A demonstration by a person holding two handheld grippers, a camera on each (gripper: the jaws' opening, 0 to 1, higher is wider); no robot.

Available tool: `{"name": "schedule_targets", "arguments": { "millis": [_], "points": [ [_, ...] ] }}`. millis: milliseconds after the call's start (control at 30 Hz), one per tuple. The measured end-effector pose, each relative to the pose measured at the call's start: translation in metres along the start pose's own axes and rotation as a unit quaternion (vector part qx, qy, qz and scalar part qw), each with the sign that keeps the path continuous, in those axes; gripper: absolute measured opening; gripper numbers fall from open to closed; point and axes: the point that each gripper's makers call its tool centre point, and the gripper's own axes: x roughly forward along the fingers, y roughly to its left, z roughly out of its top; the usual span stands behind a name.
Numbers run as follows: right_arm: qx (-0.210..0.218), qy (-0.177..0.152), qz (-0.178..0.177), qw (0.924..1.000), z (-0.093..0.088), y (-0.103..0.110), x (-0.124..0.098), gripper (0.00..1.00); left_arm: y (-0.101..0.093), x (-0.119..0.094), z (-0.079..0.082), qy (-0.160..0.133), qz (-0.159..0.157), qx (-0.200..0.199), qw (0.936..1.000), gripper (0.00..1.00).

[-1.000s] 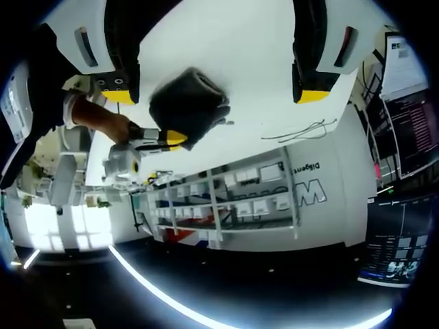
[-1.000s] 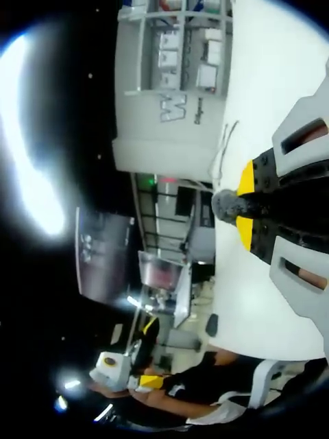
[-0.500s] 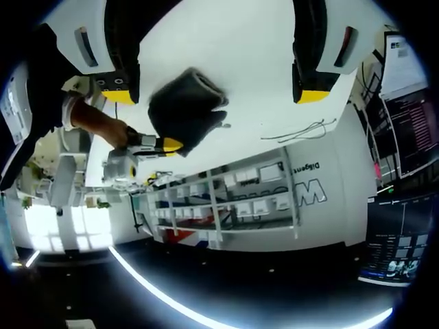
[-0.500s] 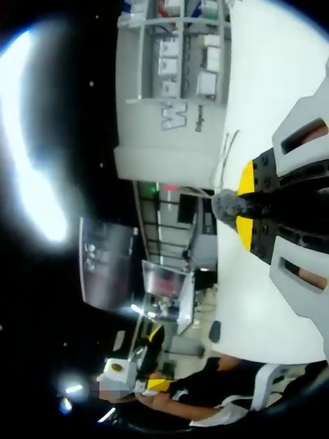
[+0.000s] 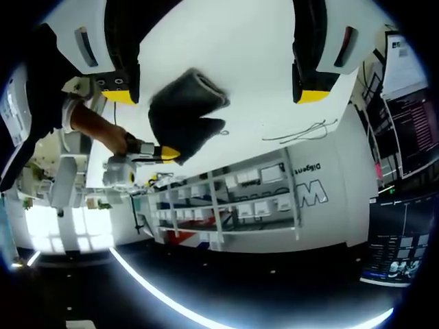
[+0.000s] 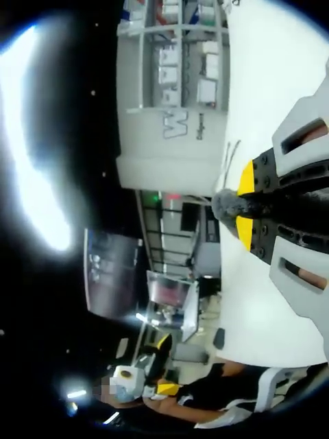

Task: Open the folded towel by lifting each exposed corner and separating the folded layers until the towel lies flat within the target outline without major curled edges

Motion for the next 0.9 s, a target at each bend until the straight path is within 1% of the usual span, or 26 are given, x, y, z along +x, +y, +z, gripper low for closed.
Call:
{"name": "schedule_targets", "arguments": {
  "millis": [233, 900],
  "points": [
    [0.003, -0.002, -0.011, 0.9999, 0.002, -0.010, -0.003, 0.04, 0.002, 0.001, -0.001, 0.003, -0.001, -0.001, 1.0000, 0.90],
    [-0.001, 0.007, -0.026, 0.9996, -0.002, -0.024, -0.010, 0.05, 0.002, 0.002, -0.002, 0.004, -0.001, -0.001, 1.0000, 0.90]
  ]
}}
